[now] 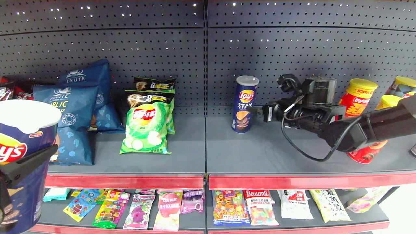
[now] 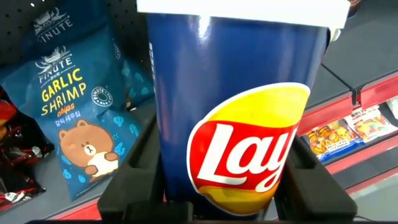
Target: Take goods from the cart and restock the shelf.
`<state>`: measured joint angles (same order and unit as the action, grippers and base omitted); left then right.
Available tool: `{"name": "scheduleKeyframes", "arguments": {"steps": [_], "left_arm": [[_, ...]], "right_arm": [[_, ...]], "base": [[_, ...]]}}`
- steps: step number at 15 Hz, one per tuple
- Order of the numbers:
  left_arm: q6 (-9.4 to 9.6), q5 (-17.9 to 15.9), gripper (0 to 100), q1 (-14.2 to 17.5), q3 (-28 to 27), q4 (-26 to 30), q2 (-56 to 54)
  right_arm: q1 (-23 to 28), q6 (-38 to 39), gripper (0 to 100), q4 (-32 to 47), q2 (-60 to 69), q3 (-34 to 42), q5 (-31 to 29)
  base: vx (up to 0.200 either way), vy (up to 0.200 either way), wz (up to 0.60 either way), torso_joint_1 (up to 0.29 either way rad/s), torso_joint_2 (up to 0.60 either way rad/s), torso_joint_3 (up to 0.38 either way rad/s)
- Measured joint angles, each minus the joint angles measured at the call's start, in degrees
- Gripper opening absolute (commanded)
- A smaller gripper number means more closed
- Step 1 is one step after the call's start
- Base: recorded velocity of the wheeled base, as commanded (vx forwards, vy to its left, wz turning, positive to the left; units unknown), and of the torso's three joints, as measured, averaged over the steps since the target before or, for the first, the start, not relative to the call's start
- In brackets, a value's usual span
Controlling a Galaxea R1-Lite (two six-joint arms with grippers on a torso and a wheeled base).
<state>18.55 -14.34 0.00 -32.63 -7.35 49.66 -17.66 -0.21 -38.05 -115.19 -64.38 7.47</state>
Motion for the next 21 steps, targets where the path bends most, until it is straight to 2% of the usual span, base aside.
{"name": "scheduleKeyframes", "arguments": {"steps": [14, 21], "left_arm": [[0.00, -0.06, 0, 0.00, 0.87, 0.05, 0.06], [-0.09, -0.22, 0, 0.02, 1.39, 0.05, 0.30]], "right_arm": [[-1.65, 0.05, 100, 0.04, -9.20, -10.45, 0.78], [-0.77, -0.91, 100, 0.04, -10.83, -11.62, 5.85]], "base": [[0.000, 0.000, 0.00, 0.000, 0.00, 0.000], [0.000, 0.000, 0.00, 0.000, 0.00, 0.000]]}}
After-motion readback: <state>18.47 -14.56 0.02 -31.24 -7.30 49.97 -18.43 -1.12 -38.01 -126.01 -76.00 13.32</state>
